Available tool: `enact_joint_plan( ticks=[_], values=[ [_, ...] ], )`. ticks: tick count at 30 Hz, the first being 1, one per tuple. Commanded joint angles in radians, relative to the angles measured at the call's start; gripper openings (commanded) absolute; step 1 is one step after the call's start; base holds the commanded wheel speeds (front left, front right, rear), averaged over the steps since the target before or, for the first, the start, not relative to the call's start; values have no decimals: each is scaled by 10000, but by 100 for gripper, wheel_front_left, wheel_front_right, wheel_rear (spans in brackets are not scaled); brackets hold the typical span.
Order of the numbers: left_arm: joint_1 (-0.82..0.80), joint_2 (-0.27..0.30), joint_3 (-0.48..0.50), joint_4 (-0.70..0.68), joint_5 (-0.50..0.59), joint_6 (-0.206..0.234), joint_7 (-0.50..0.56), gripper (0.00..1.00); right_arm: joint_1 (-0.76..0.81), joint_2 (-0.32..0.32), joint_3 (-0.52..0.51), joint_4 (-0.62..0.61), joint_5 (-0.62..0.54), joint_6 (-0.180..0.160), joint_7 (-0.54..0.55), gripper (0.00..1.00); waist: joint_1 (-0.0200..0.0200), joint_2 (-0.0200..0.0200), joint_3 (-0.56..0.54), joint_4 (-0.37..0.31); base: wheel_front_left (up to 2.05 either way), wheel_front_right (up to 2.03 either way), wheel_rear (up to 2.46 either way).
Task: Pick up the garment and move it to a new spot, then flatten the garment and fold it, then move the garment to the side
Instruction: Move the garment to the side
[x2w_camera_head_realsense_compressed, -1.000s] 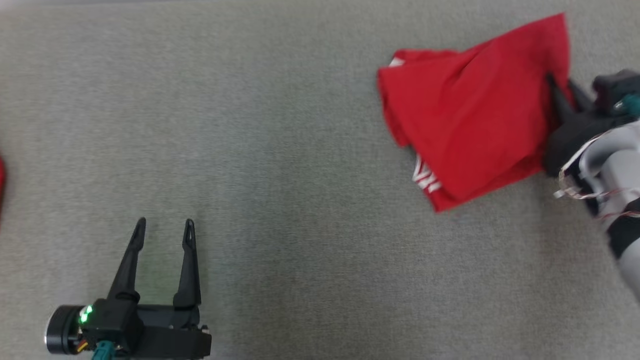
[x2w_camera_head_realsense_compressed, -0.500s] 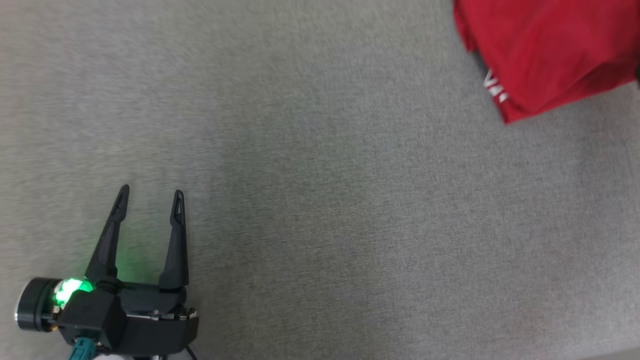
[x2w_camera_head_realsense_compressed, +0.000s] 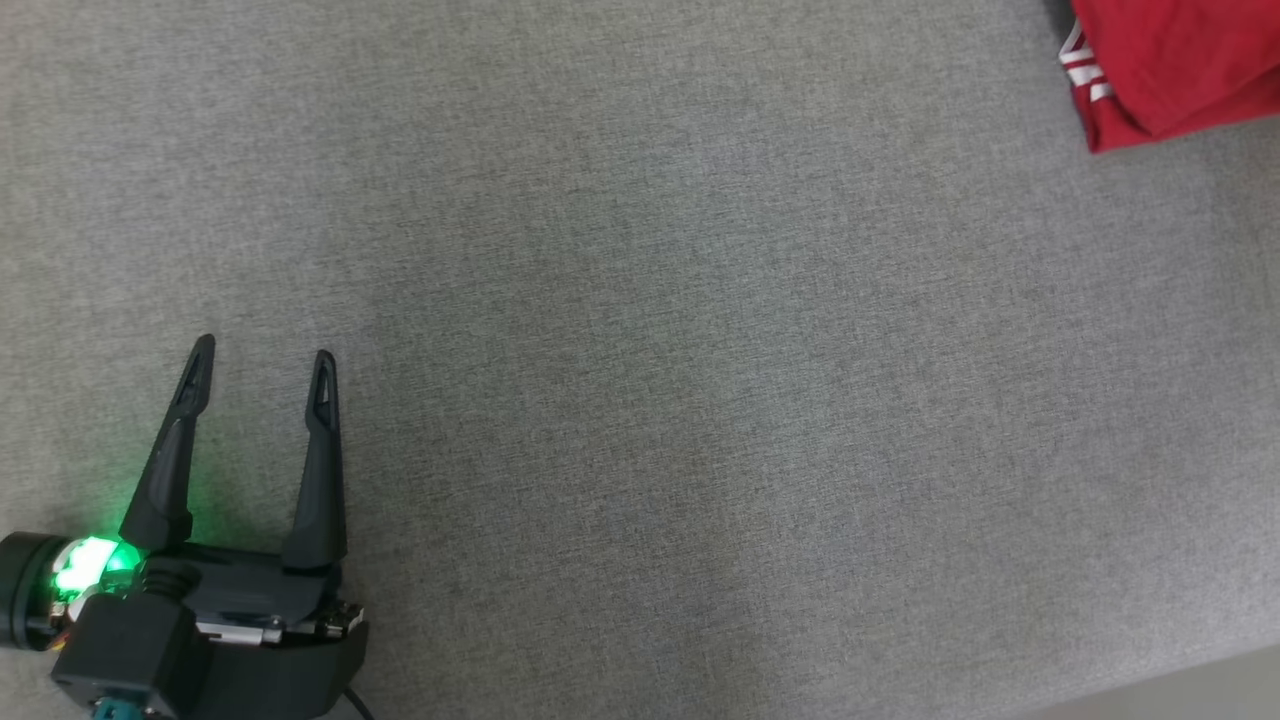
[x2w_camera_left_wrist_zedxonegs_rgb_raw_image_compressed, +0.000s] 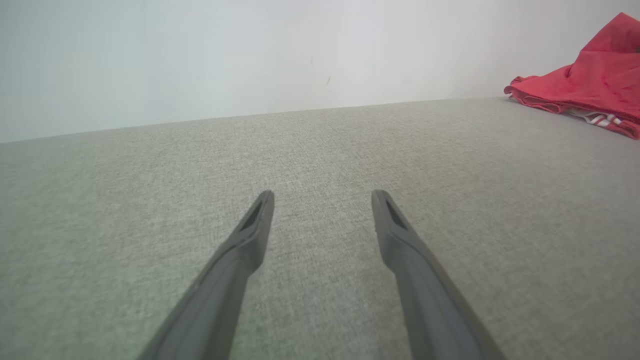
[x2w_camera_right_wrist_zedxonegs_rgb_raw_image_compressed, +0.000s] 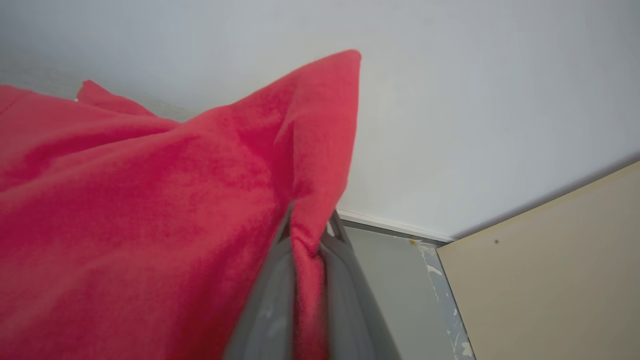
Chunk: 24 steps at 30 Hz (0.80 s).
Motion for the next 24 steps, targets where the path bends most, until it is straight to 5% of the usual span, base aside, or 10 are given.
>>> enact_joint_plan(
  ticks=[1, 4, 5, 7, 24],
  values=[
    [-183, 16, -17, 202, 62, -44, -23, 100, -181, 47, -46, 54, -137, -26, -68, 0, 1, 1, 42, -41, 0, 0, 0],
    [-194, 45, -11, 187, 62, -50, -18, 100, -323, 91, -137, 253, -422, -26, -72, 0, 1, 1, 58, -37, 0, 0, 0],
    [-180, 48, 8, 180, 63, -50, -18, 100, -416, 62, -190, 259, -536, -26, -177, 19, 1, 1, 68, -36, 0, 0, 0],
    [-171, 47, 33, 189, 48, -53, -18, 100, -485, 81, -280, 352, -715, -26, -300, 100, 1, 1, 75, -26, 0, 0, 0],
    [398, -467, 211, 719, -136, 62, -26, 100, -57, 885, -1005, -187, -1255, -26, -1158, 100, 1, 1, -1687, 113, 0, 0, 0]
  ],
)
